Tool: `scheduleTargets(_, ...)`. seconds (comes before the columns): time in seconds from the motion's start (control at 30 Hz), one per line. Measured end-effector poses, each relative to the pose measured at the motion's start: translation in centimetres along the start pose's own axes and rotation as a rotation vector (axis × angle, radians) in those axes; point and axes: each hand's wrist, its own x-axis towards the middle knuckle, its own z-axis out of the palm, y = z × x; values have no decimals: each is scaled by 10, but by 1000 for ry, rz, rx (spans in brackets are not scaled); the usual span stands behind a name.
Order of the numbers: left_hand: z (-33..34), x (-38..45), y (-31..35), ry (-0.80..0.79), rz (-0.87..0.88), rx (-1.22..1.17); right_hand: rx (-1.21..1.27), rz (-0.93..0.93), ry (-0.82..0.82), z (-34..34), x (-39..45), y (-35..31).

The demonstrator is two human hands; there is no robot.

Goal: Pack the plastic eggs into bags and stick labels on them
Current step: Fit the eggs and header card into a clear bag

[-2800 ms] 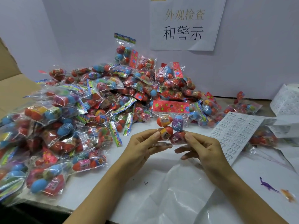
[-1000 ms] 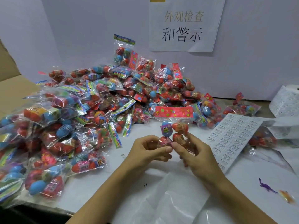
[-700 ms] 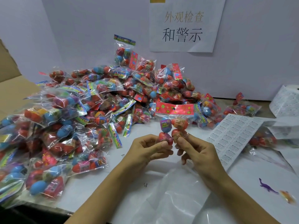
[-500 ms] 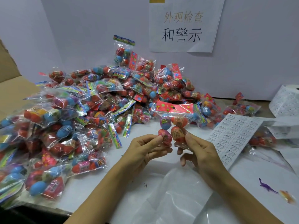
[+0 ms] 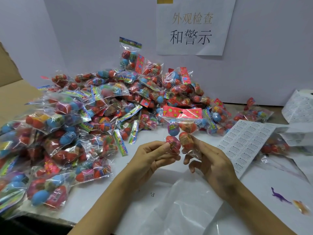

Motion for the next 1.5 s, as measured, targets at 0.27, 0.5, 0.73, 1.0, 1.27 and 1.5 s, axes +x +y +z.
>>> scheduleTargets(0.27,-6,5,-12,120,196,167,-455,-143,293,6,-2,7)
scheduleTargets(0.5,-8,5,-19,68,355,478,-473,-121,156,9,-6,6)
scheduleTargets(0.73,-9,5,-24,7,402,668,-408,-72,171,0,-3,10)
scheduleTargets(1.0,-10,11,-23,184,235,394,-120,61,160,-4,3,7)
scheduleTargets(1.27,-8,11,-19,246,249,284,-91,100,118,-5,6,6)
scheduleTargets(1.5,-24,16,-26,523,258,635,74,48,227,-18,10,-2)
